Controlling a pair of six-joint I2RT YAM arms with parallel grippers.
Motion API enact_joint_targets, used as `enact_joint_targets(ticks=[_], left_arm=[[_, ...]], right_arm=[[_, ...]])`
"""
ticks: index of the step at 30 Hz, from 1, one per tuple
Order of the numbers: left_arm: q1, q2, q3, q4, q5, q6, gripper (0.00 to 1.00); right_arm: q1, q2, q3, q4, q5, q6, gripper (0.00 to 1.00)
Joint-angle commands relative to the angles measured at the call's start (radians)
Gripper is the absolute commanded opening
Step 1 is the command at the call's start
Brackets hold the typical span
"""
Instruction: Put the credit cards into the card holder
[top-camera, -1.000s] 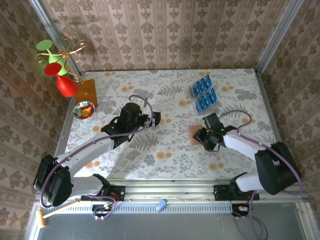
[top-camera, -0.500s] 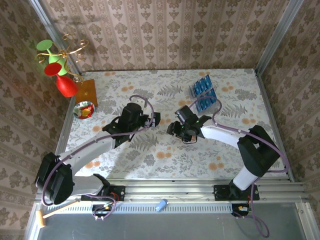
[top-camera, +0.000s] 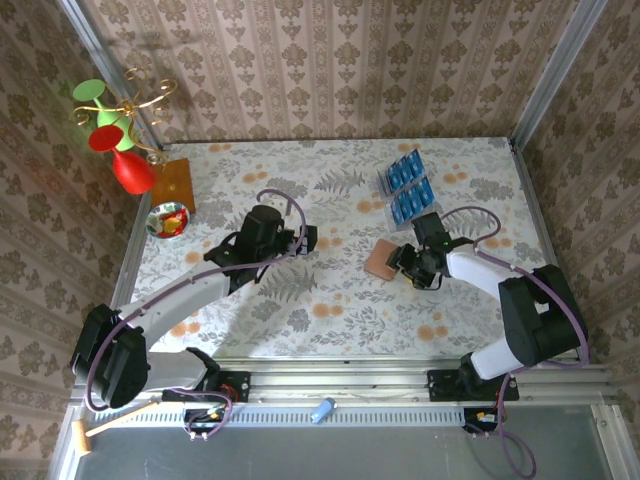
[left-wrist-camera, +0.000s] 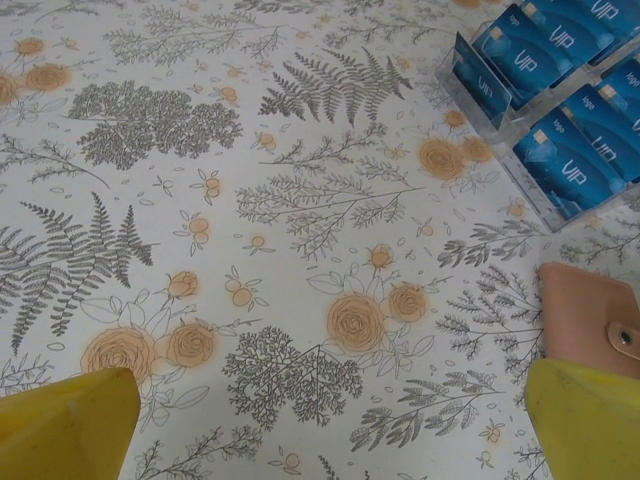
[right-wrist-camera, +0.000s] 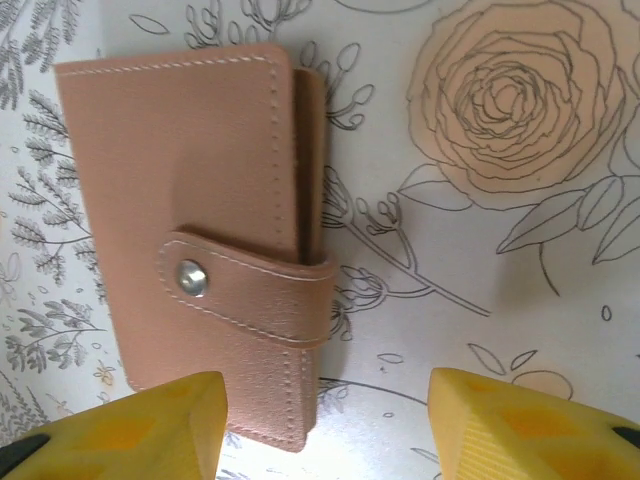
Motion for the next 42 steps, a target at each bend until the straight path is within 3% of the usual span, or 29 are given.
enact_joint_targets(ticks=[1,17,37,42], left_arm=[[0.011,0.003,0.018,-0.029,0.005,0.016,1.0],[0.014,0.018,0.023,-0.029,0.004,0.014,1.0],[0.013,0.031,0.02,-0.021,0.013,0.01,1.0],[0.013,0.033,0.018,-0.021,0.013,0.011,1.0]], right_arm=[[-0.011,0.01,-0.026,0.06,-0.058,-0.022,0.56],[0.063,0.107,-0.019,0.197,-0.095,0.045,0.49],[0.094,0.094,0.02,0.144,-0.045,0.052,0.46],[0.094,0.109,0.011,0.153,-0.028,0.063,0.36]])
